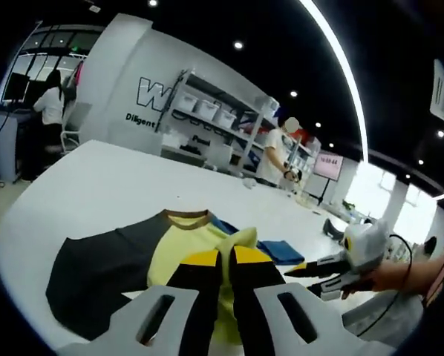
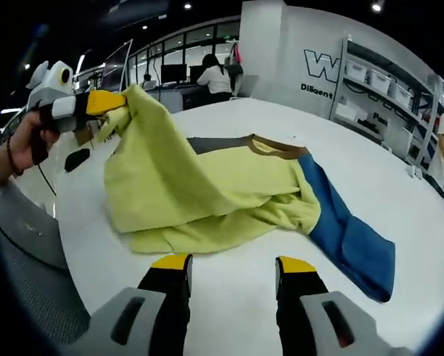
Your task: Fold the garment on the visible template until the final outline fits inside the template.
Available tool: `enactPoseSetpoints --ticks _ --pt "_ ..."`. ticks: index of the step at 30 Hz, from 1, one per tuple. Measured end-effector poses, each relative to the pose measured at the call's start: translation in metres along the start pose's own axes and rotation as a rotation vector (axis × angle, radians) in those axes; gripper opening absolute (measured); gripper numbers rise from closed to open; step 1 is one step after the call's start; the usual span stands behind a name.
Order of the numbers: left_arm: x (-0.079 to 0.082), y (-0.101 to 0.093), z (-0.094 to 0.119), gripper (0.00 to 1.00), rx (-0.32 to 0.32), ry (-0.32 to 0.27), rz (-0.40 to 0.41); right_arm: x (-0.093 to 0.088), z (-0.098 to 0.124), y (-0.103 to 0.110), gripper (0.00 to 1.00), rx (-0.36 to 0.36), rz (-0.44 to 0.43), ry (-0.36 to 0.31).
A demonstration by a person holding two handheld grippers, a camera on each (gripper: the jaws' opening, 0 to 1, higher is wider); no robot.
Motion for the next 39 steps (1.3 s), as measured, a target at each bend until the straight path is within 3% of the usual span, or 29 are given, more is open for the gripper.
enactPoseSetpoints --ticks 8,13,15,18,28,39 --pt "0.002 0.003 -0.001 0.00 0.010 -0.017 -0.023 0.010 -0.008 0.021 0.40 0.088 0.044 -0.056" --pt "0.001 0.005 0.000 0.00 0.019 -0.014 -0.005 0.011 -0.016 0.037 0.40 0.146 0.053 -0.040" --pt "0.001 0.005 -0.001 0.00 0.020 -0.015 -0.005 0.011 -0.023 0.045 0.42 0.193 0.128 -0.025" --pt "0.001 0.006 -0.001 0.00 0.017 -0.011 -0.005 0.011 -0.028 0.050 0.44 0.199 0.139 -0.007" --pt "0.001 0.008 -0.001 0.00 0.024 -0.007 -0.009 0.006 -0.046 0.061 0.33 0.274 0.157 0.065" --pt "0.000 0.009 -0.002 0.00 0.027 0.002 -0.016 0.005 -0.049 0.061 0.29 0.271 0.166 0.091"
Point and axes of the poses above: the point that each gripper's makers call its tool centre point, and the gripper's own axes: z roughly backward along the fingers, y roughly to its left, x roughly out of its top, the point moved 10 cm from there along z, roughly backward along the fingers, and after that the axes turned 6 degrees about -y, right-handed, at the moved point
